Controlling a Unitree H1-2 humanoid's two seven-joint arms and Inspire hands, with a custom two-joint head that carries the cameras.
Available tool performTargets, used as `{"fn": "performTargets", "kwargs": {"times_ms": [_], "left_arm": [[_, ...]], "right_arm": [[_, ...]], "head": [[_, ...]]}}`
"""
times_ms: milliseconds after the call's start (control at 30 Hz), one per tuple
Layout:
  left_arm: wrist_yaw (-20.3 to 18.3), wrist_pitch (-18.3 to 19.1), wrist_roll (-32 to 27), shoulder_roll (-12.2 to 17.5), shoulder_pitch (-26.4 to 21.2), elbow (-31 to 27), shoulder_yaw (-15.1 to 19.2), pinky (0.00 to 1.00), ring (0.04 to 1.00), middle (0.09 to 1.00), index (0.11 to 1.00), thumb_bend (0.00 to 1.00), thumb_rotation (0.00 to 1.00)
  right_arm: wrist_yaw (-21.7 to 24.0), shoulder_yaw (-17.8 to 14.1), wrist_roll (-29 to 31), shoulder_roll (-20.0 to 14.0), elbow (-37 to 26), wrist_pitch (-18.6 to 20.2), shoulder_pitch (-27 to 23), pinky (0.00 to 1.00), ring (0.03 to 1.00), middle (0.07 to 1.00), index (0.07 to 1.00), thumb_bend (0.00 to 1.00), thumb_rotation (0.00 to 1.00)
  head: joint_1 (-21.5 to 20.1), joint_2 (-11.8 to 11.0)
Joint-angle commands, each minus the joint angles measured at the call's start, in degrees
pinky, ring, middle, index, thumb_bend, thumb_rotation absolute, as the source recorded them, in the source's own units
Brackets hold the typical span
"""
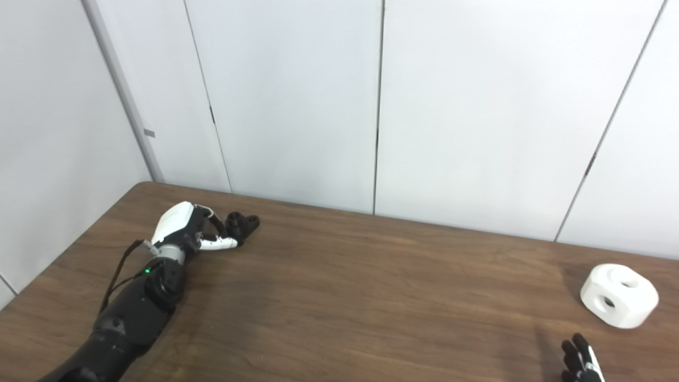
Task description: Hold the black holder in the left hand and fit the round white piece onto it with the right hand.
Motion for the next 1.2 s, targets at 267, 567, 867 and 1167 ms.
{"fn": "performTargets", "kwargs": {"times_ms": [267, 567, 867, 1167], "left_arm": [[0.53, -1.83, -0.71, 0.61, -1.68, 1.00, -0.45, 1.00, 0.917, 0.801, 0.487, 0.52, 0.05], [-1.84, -1.34, -1.31, 1.10, 0.43, -3.05, -0.28, 0.96, 0.920, 0.800, 0.487, 0.52, 0.05], [-5.73, -0.12, 2.70, 2.85, 5.13, -14.98, -3.22, 1.00, 0.902, 0.799, 0.487, 0.52, 0.05], [-7.15, 1.10, 7.81, 2.04, 9.24, -25.70, -5.84, 1.00, 0.898, 0.804, 0.487, 0.52, 0.05]], "right_arm": [[0.27, 0.04, -0.18, -0.23, -0.47, 0.00, -0.95, 1.00, 1.000, 0.963, 1.000, 0.63, 1.00], [-0.10, 0.48, -0.89, 0.27, -0.66, 0.45, -1.38, 1.00, 1.000, 0.966, 1.000, 0.58, 1.00], [-0.37, 0.79, -1.21, 0.70, -0.76, 0.73, -1.64, 1.00, 1.000, 0.965, 1.000, 0.53, 1.00], [-0.49, 1.11, -1.41, 1.27, -1.08, 0.98, -1.89, 1.00, 1.000, 0.963, 1.000, 0.50, 1.00]], "head": [[-0.52, -0.01], [-1.23, 0.10], [-2.49, 0.70], [-4.56, 1.51]]}}
